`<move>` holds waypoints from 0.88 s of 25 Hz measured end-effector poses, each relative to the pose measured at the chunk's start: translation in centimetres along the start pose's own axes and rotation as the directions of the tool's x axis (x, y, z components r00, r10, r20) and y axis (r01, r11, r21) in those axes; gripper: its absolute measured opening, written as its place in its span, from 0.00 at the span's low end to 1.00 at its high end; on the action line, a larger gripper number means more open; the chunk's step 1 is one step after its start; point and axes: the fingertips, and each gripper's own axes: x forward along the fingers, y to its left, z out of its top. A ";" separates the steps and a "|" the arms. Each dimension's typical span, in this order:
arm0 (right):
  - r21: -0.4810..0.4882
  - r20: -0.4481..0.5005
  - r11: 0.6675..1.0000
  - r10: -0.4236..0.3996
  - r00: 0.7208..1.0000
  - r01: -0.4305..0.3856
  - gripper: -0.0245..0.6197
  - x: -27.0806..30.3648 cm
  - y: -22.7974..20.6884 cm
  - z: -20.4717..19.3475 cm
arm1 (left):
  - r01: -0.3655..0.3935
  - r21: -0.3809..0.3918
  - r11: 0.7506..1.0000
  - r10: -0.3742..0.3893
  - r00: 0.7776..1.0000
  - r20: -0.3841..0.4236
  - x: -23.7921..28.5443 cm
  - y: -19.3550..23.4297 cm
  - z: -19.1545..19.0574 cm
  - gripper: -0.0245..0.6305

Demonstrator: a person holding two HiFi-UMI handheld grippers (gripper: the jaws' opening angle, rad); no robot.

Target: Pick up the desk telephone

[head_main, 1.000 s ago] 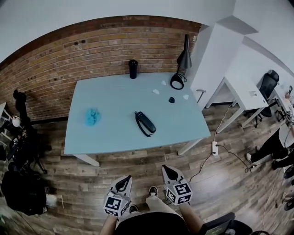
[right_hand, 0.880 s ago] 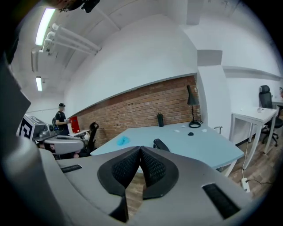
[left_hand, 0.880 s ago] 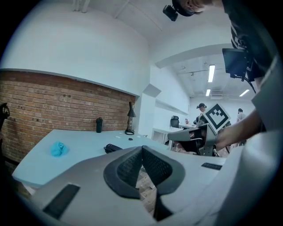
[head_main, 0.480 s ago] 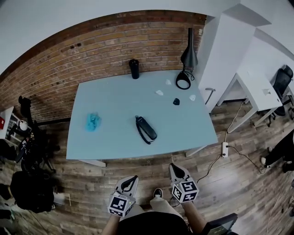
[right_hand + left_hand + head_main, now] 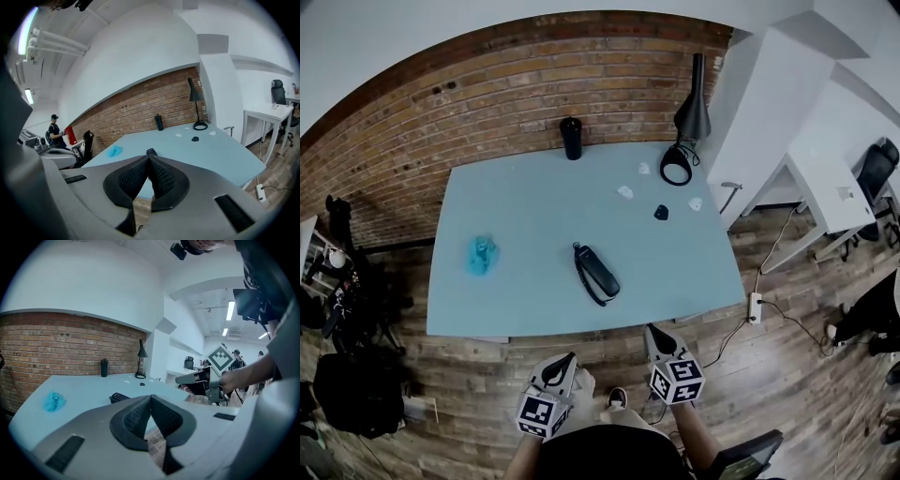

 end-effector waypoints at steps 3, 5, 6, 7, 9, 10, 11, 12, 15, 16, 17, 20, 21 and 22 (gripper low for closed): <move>-0.039 -0.012 0.999 0.014 1.000 -0.014 0.06 2.5 0.9 1.6 | 0.018 -0.014 1.000 -0.018 0.999 0.032 1.6 2.5 0.6 0.08; -0.064 -0.018 0.997 0.036 0.999 -0.038 0.06 4.2 2.2 3.2 | 0.031 -0.022 0.999 -0.030 0.999 0.035 2.0 4.7 1.0 0.08; -0.076 -0.016 0.996 0.047 0.999 -0.048 0.06 5.2 2.5 4.4 | 0.035 -0.023 0.999 -0.034 0.999 0.038 2.3 5.9 1.5 0.08; -0.086 -0.014 0.995 0.055 0.998 -0.056 0.06 6.0 2.5 5.8 | 0.040 -0.023 0.999 -0.039 0.998 0.046 2.8 6.9 2.0 0.08; -0.096 -0.025 0.993 0.066 0.998 -0.068 0.06 7.4 2.0 7.8 | 0.048 -0.026 0.998 -0.046 0.997 0.068 3.6 8.4 3.0 0.08; -0.096 -0.040 0.992 0.079 0.996 -0.083 0.06 8.1 1.8 8.4 | 0.051 -0.027 0.998 -0.049 0.996 0.079 3.7 9.1 3.2 0.08; -0.098 -0.061 0.990 0.099 0.993 -0.105 0.06 8.8 2.0 8.6 | 0.052 -0.025 0.998 -0.049 0.995 0.089 3.7 9.8 3.3 0.08; -0.106 -0.085 0.986 0.122 0.989 -0.130 0.06 9.5 2.3 8.5 | 0.050 -0.022 0.999 -0.048 0.994 0.100 3.5 10.6 3.3 0.07; -0.155 -0.167 0.968 0.168 0.972 -0.195 0.06 12.5 3.5 7.8 | 0.019 -0.034 0.999 -0.015 0.994 0.109 3.2 14.0 3.1 0.07; -0.175 -0.197 0.961 0.178 0.964 -0.213 0.06 13.6 3.7 7.4 | -0.002 -0.049 0.999 0.007 0.995 0.104 3.1 15.1 3.0 0.08; -0.192 -0.229 0.953 0.187 0.955 -0.233 0.06 14.5 3.9 6.8 | -0.025 -0.067 0.997 0.031 0.995 0.099 2.8 16.0 2.9 0.08; -0.193 -0.303 0.936 0.228 0.925 -0.294 0.07 17.5 3.7 5.2 | -0.091 -0.103 0.991 0.097 0.993 0.064 1.4 17.8 2.1 0.08; -0.178 -0.318 0.934 0.245 0.916 -0.311 0.08 18.5 3.3 5.0 | -0.113 -0.106 0.988 0.118 0.992 0.041 1.2 18.2 1.7 0.08; -0.157 -0.330 0.934 0.258 0.908 -0.322 0.09 19.6 2.6 4.7 | -0.136 -0.108 0.985 0.138 0.990 0.014 1.1 18.6 1.3 0.08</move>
